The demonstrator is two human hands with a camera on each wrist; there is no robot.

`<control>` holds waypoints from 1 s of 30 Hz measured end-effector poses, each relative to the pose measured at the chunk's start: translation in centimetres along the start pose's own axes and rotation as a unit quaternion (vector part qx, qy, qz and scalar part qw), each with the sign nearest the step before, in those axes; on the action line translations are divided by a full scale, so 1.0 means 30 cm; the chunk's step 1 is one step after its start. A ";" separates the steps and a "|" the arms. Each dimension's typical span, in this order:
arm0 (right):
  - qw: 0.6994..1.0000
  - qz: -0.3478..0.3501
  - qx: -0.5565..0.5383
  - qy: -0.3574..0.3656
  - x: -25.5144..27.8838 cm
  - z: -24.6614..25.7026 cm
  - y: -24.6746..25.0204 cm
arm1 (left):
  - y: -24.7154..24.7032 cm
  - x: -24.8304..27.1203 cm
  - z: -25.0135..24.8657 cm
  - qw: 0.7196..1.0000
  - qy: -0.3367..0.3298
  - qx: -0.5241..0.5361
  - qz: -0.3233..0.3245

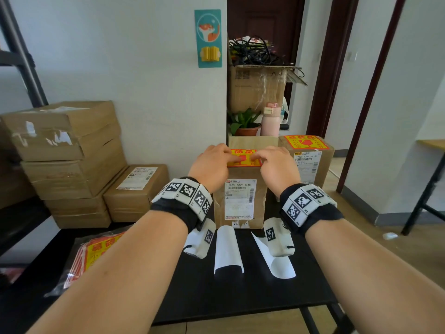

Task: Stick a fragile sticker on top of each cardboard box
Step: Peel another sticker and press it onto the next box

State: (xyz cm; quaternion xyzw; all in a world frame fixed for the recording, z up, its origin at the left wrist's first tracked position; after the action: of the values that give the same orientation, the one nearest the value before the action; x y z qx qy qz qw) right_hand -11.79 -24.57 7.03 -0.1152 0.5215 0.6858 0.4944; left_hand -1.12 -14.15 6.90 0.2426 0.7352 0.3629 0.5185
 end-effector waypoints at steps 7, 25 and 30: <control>0.997 -0.013 -0.053 -0.046 0.016 -0.014 0.022 | 0.032 0.019 0.039 0.992 0.039 0.079 -0.090; 0.978 -0.037 -0.129 -0.157 0.108 -0.084 0.042 | 0.012 0.055 0.101 0.946 0.290 0.118 -0.084; 0.982 -0.027 -0.101 -0.157 0.083 -0.108 0.051 | -0.019 0.021 0.056 0.948 0.267 0.148 -0.094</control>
State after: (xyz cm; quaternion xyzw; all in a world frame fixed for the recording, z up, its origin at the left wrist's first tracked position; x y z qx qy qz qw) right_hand -15.37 -25.81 4.88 -0.0697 0.3623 0.7307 0.5744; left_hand 0.25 -13.57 5.75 0.1410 0.9116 0.2510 0.2933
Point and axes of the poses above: each hand's wrist, its own x-axis away from the middle knuckle, its own y-axis out of the back of the hand, z = x × y, the point moved 7 cm from there along -x, towards the middle knuckle, and after that the axes turned 12 degrees about -z, right-handed, at the moved point
